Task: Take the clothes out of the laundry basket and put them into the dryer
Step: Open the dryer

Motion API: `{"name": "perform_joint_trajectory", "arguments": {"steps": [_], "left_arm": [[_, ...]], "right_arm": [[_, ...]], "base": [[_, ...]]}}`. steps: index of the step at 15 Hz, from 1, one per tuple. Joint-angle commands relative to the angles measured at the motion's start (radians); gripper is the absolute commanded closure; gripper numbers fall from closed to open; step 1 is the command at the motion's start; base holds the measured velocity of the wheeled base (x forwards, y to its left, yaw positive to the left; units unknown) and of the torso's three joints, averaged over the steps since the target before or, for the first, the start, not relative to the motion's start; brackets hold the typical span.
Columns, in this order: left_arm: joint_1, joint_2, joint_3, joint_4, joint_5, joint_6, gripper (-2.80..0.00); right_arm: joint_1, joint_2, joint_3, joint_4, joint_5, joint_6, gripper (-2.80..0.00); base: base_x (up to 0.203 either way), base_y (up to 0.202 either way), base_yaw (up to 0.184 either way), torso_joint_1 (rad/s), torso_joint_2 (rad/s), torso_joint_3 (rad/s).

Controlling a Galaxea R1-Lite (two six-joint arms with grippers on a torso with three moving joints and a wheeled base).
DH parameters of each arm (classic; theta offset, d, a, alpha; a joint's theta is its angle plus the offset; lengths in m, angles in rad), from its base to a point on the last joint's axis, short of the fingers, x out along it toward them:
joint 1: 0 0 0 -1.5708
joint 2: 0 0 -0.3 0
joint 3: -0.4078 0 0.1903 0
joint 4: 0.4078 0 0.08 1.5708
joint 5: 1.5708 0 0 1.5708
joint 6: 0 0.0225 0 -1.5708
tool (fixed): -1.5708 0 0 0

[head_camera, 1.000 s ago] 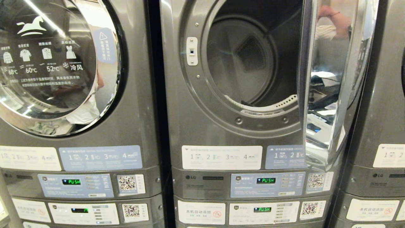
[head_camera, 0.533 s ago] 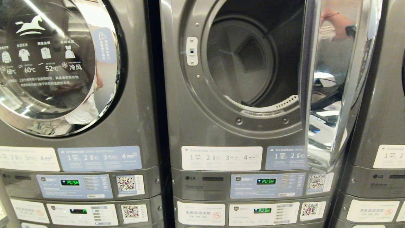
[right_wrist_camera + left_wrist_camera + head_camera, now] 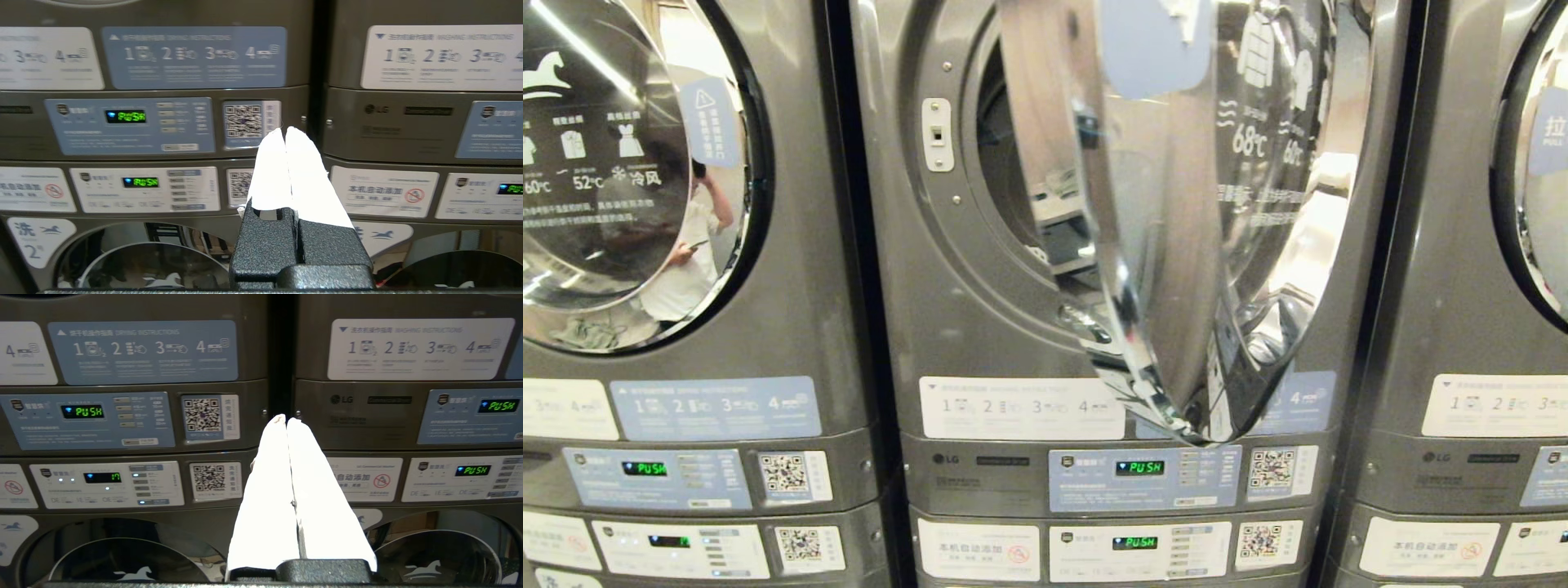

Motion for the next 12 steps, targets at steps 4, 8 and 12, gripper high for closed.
{"name": "perform_joint_trajectory", "arguments": {"steps": [4, 8, 12], "left_arm": [[0.000, 0.000, 0.000, 0.001, 0.000, 0.000, 0.00], [0.000, 0.000, 0.000, 0.001, 0.000, 0.001, 0.00], [0.000, 0.000, 0.000, 0.001, 0.000, 0.001, 0.00]], "right_arm": [[0.000, 0.000, 0.000, 0.000, 0.000, -0.001, 0.00], [0.000, 0.000, 0.000, 0.000, 0.000, 0.000, 0.00], [0.000, 0.000, 0.000, 0.000, 0.000, 0.000, 0.00]], "base": [[0.000, -0.193, 0.002, 0.001, 0.00, 0.004], [0.000, -0.196, 0.002, 0.000, 0.00, 0.005], [0.000, -0.194, 0.000, 0.000, 0.00, 0.004]]}}
